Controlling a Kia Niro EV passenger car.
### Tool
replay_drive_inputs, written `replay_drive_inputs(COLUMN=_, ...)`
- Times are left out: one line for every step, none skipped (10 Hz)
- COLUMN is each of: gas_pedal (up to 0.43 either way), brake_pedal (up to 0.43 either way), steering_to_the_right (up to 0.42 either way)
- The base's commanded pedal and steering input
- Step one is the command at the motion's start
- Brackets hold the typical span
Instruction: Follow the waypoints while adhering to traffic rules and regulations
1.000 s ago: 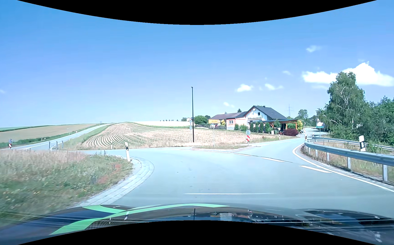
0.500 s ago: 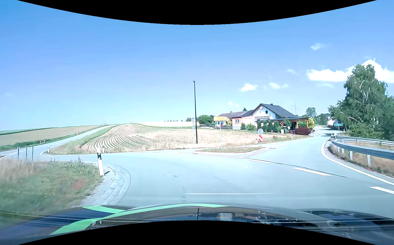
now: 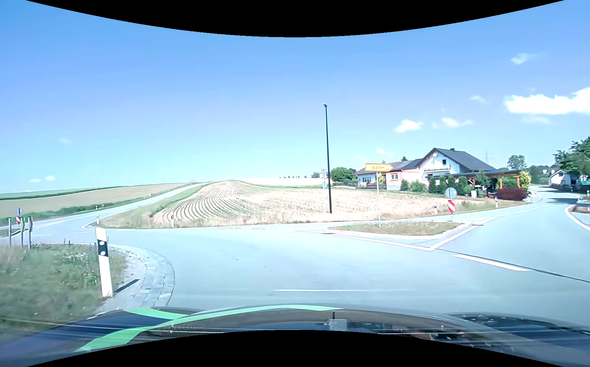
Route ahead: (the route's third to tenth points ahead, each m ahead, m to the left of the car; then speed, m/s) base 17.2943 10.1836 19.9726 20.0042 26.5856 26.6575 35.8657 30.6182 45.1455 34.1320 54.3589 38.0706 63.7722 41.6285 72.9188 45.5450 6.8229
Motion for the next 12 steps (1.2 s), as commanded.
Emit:
replay_drive_inputs(gas_pedal=0.110, brake_pedal=0.000, steering_to_the_right=-0.195)
replay_drive_inputs(gas_pedal=0.118, brake_pedal=0.000, steering_to_the_right=-0.212)
replay_drive_inputs(gas_pedal=0.118, brake_pedal=0.000, steering_to_the_right=-0.229)
replay_drive_inputs(gas_pedal=0.130, brake_pedal=0.000, steering_to_the_right=-0.241)
replay_drive_inputs(gas_pedal=0.130, brake_pedal=0.000, steering_to_the_right=-0.244)
replay_drive_inputs(gas_pedal=0.130, brake_pedal=0.000, steering_to_the_right=-0.247)
replay_drive_inputs(gas_pedal=0.130, brake_pedal=0.000, steering_to_the_right=-0.252)
replay_drive_inputs(gas_pedal=0.130, brake_pedal=0.000, steering_to_the_right=-0.256)
replay_drive_inputs(gas_pedal=0.130, brake_pedal=0.000, steering_to_the_right=-0.261)
replay_drive_inputs(gas_pedal=0.130, brake_pedal=0.000, steering_to_the_right=-0.261)
replay_drive_inputs(gas_pedal=0.130, brake_pedal=0.000, steering_to_the_right=-0.261)
replay_drive_inputs(gas_pedal=0.130, brake_pedal=0.000, steering_to_the_right=-0.261)
